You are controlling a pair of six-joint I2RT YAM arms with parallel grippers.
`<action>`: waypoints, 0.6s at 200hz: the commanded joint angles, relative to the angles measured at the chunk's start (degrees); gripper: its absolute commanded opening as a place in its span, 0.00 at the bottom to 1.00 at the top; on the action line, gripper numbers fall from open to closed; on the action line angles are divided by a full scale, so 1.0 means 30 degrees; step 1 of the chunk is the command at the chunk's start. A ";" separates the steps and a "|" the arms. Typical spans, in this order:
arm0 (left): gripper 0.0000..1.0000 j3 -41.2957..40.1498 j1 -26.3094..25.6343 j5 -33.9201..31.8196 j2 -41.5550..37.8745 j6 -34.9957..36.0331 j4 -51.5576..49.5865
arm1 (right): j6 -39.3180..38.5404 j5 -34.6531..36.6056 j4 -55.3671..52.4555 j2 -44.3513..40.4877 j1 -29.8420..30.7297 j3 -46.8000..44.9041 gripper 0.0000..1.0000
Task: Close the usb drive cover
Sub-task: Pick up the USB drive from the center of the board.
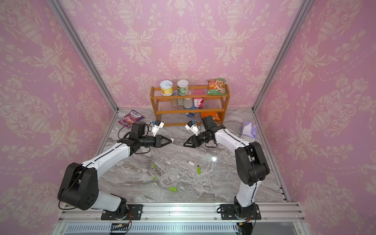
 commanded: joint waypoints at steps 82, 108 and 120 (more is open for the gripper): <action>0.00 -0.0822 0.0363 0.1631 -0.1797 -0.1149 0.1581 | 0.0185 0.9287 -0.1455 -0.0758 0.3878 -0.2760 0.50; 0.00 -0.0630 0.0370 0.1339 -0.2012 -0.0815 0.0986 | -0.0135 1.0497 -0.2010 -0.0498 0.4003 -0.2896 0.50; 0.00 -0.0589 0.0364 0.1277 -0.2097 -0.0706 0.0811 | -0.0287 1.0679 -0.2121 -0.0424 0.4032 -0.2958 0.50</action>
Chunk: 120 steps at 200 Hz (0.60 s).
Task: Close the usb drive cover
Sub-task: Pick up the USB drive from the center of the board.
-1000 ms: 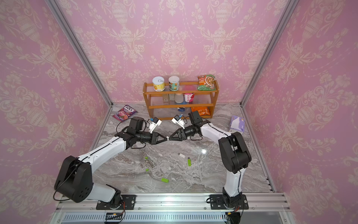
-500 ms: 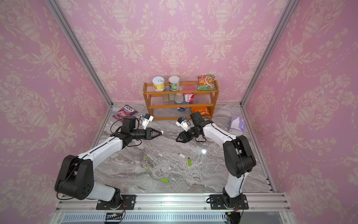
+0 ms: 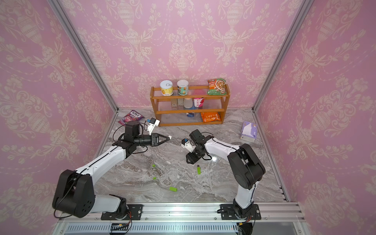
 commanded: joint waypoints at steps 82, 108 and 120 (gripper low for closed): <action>0.00 0.0231 0.0035 -0.0388 -0.0362 0.0952 -0.1351 | -0.0490 0.4300 -0.2538 0.0843 0.1787 0.0359 0.46; 0.00 0.0205 0.0035 -0.0500 -0.0414 0.0996 -0.1353 | -0.0342 0.5213 -0.2759 0.1127 0.1949 0.0439 0.46; 0.00 0.0231 0.0014 -0.0511 -0.0406 0.1011 -0.1354 | -0.0371 0.5191 -0.2709 0.1286 0.1958 0.0520 0.44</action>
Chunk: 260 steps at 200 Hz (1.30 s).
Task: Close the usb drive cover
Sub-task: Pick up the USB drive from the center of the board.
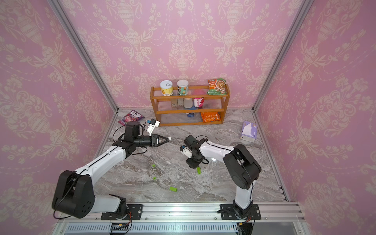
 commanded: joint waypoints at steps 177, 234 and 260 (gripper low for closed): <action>0.00 0.0085 -0.0194 0.1292 0.0828 -0.0566 0.1733 | 0.0039 -0.1747 0.7126 -0.6823 -0.1702 -0.4247 0.00; 0.00 0.2938 -0.2309 -0.0355 0.2323 0.2356 -0.3536 | -0.1403 -0.2862 0.7131 -0.7566 -0.2185 -0.3569 0.00; 0.00 0.3053 -0.2511 -0.0528 0.2620 0.2331 -0.3495 | -0.1820 -0.2624 0.6395 -0.7141 -0.2159 -0.2772 0.00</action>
